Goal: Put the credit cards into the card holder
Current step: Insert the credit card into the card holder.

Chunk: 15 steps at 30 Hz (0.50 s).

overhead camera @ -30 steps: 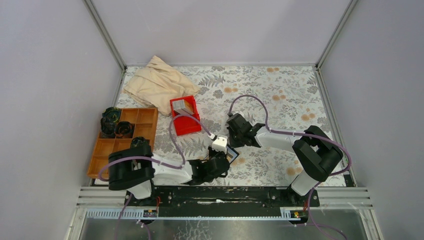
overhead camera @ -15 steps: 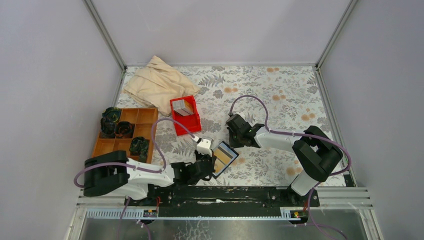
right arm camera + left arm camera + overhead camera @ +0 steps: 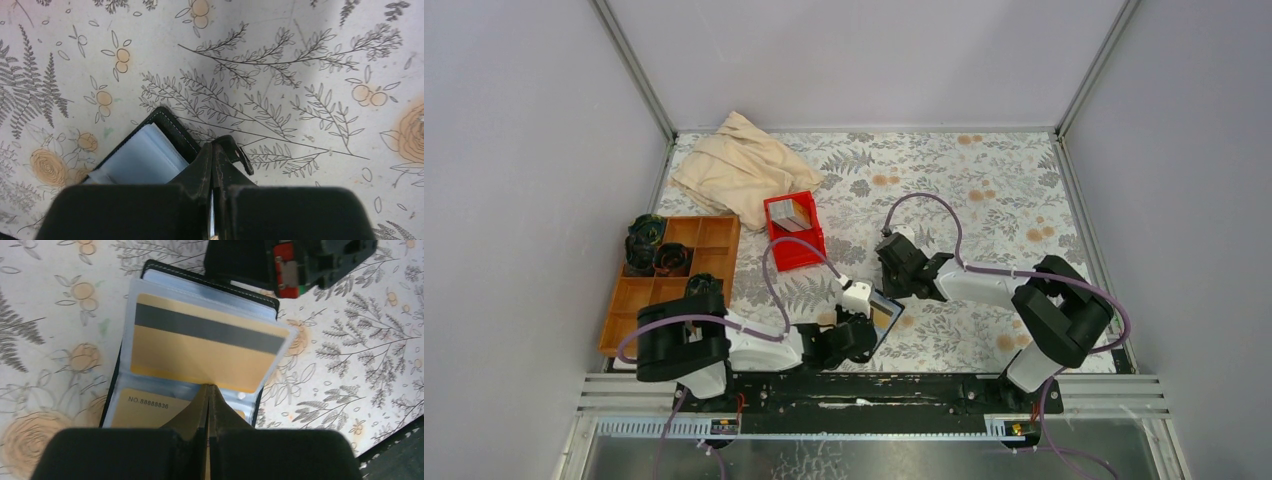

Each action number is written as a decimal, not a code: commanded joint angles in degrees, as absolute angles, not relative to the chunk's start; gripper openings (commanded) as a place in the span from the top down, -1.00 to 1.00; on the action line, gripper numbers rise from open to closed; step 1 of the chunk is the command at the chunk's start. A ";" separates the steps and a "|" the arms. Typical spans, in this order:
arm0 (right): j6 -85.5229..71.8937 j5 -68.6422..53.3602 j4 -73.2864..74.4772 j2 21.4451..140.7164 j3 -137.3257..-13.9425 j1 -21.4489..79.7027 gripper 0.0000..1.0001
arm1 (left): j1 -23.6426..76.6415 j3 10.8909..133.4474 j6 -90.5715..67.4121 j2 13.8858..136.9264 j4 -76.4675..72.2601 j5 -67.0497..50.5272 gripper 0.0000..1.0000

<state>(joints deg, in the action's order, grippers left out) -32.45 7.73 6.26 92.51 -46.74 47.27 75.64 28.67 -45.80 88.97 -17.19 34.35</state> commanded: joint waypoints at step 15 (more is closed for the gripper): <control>-34.14 8.94 0.97 91.18 -41.05 49.18 1.00 | 76.11 28.59 -54.55 86.12 -4.63 49.49 1.00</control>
<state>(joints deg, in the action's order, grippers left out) -33.10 9.63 0.34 90.80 -42.81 47.55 76.40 30.24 -52.25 88.90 -10.68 42.37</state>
